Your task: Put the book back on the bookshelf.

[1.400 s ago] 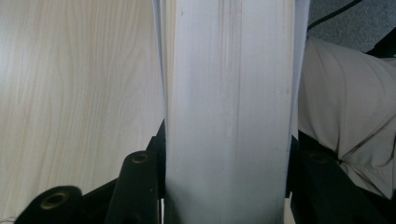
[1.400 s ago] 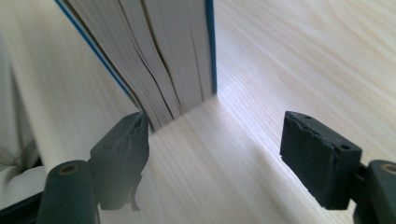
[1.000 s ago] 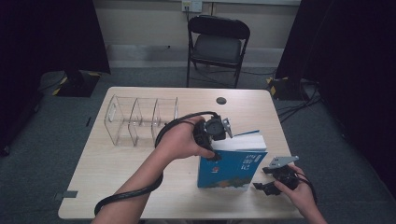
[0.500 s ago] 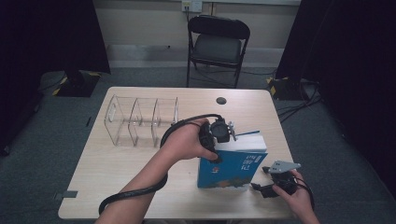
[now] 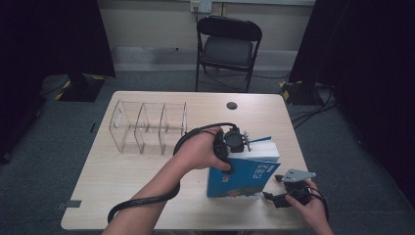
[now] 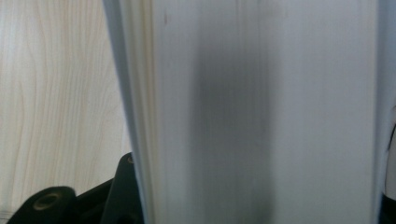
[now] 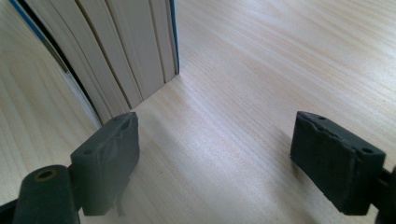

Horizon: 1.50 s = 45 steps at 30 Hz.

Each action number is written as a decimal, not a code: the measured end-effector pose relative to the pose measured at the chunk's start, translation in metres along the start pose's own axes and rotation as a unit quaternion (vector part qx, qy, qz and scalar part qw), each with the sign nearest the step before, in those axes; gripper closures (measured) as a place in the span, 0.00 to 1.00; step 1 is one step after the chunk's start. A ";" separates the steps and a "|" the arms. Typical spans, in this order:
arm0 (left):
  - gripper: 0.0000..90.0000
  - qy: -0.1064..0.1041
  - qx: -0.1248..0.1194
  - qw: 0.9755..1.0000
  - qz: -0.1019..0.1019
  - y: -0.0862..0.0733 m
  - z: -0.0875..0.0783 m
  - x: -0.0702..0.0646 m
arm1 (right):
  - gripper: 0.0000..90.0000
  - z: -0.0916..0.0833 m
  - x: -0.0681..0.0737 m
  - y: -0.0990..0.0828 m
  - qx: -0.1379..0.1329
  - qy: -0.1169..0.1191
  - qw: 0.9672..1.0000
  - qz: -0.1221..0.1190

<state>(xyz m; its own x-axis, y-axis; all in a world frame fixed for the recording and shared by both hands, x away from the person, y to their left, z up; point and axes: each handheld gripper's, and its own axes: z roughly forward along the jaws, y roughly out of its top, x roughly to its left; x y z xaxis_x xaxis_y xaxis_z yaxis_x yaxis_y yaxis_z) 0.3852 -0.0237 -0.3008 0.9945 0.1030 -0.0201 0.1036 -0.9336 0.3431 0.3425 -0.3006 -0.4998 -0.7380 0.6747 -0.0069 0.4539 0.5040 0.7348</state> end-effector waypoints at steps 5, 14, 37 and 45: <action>0.58 0.001 0.002 1.000 -0.015 0.000 0.001 0.000 | 0.17 0.000 0.000 0.000 0.000 0.000 1.000 0.000; 0.67 0.005 0.009 1.000 -0.025 0.001 0.000 -0.009 | 0.17 0.000 0.000 0.000 0.001 0.000 1.000 -0.001; 0.69 0.017 0.012 0.995 -0.101 -0.026 -0.023 -0.009 | 0.17 0.000 0.000 0.000 0.001 0.001 1.000 0.000; 0.69 0.031 0.013 0.991 -0.133 -0.044 -0.035 0.002 | 0.17 0.000 0.000 0.000 0.001 0.002 1.000 0.000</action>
<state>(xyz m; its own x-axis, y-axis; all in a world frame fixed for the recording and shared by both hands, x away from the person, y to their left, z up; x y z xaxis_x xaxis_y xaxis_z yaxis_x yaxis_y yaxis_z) 0.3818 0.0298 -0.2831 0.9289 0.3671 -0.0494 0.3637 -0.8789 0.3086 0.3426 -0.3009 -0.4995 -0.7400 0.6726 -0.0051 0.4543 0.5055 0.7336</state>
